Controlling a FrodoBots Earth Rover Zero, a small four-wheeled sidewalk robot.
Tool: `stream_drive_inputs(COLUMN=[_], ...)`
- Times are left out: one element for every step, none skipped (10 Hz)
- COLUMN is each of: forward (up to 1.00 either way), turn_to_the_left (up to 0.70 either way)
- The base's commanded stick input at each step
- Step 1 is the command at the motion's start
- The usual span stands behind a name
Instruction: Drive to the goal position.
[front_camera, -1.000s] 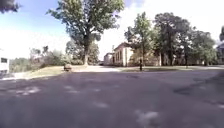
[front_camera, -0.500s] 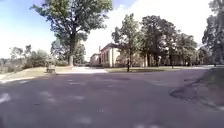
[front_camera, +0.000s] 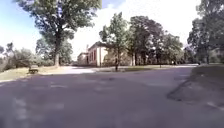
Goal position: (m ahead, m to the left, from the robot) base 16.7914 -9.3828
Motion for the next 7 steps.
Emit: stream_drive_inputs(forward=[0.85, 0.85, 0.85, 0.85, 0.85, 0.85, 0.85], turn_to_the_left=[-0.34, -0.34, -0.34, -0.34, -0.34, -0.34, -0.34])
